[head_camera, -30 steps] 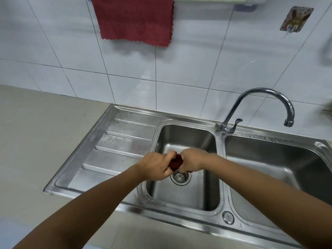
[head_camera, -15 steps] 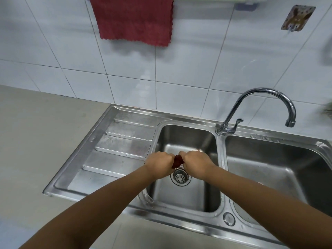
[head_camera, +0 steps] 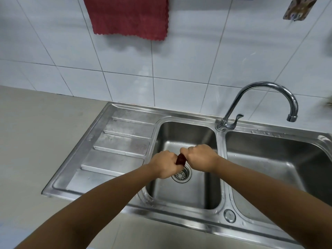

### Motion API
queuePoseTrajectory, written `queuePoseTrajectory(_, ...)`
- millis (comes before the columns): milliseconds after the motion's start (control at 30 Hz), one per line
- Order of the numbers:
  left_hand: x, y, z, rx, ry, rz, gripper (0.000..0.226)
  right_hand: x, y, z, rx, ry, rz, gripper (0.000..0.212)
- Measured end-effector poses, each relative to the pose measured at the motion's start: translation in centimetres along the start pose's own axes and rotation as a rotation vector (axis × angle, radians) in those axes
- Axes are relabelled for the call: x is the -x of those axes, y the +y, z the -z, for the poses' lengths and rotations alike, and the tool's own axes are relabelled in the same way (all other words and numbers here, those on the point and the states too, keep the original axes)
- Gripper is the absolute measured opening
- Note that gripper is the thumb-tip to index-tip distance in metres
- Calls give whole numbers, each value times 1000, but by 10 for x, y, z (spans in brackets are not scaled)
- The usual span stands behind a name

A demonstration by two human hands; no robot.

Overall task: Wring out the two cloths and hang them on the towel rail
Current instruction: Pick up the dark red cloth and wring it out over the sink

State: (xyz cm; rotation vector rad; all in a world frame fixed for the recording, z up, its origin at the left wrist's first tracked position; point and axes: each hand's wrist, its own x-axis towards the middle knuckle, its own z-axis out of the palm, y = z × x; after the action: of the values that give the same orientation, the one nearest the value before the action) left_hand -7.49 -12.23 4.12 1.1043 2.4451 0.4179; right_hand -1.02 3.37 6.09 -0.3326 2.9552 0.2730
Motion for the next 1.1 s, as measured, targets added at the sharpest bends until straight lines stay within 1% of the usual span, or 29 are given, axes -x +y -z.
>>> queuePoseTrajectory(133,-4,-2,-2,-16,-1,-14,32,-2,2,-6,-38,-6,-31,20)
queuePoseTrajectory(267,-8,-5,-7,-54,7,-10,23,2,5,-14,-123,-4,-55,21)
queuePoseTrajectory(333,-9,-5,-10,-55,13,-8,21,5,4,-19,-92,-7,-76,21)
queuePoseTrajectory(400,-10,-3,-13,-69,20,-13,23,5,1,-21,-23,-20,-127,19)
queuePoseTrajectory(500,-8,0,-17,-176,71,1,33,4,-1,-19,40,-43,-181,18)
queuePoseTrajectory(600,-5,4,-17,-274,124,28,34,5,-4,-16,41,-82,-198,18)
queuePoseTrajectory(667,-3,6,-16,-308,115,38,34,6,-6,-14,6,-96,-208,18)
queuePoseTrajectory(867,0,5,-15,-288,86,13,36,9,-9,-10,-48,-109,-223,18)
queuePoseTrajectory(967,1,3,-11,-289,85,-17,35,9,-7,-10,-51,-76,-200,18)
queuePoseTrajectory(1033,1,-1,-9,-275,75,-37,34,9,-5,-9,-117,-66,-187,18)
queuePoseTrajectory(1067,1,-4,-7,-261,70,-44,35,9,-4,-8,-187,-78,-194,24)
queuePoseTrajectory(1100,2,-7,-5,-238,60,-50,37,10,-1,-7,-301,-113,-214,34)
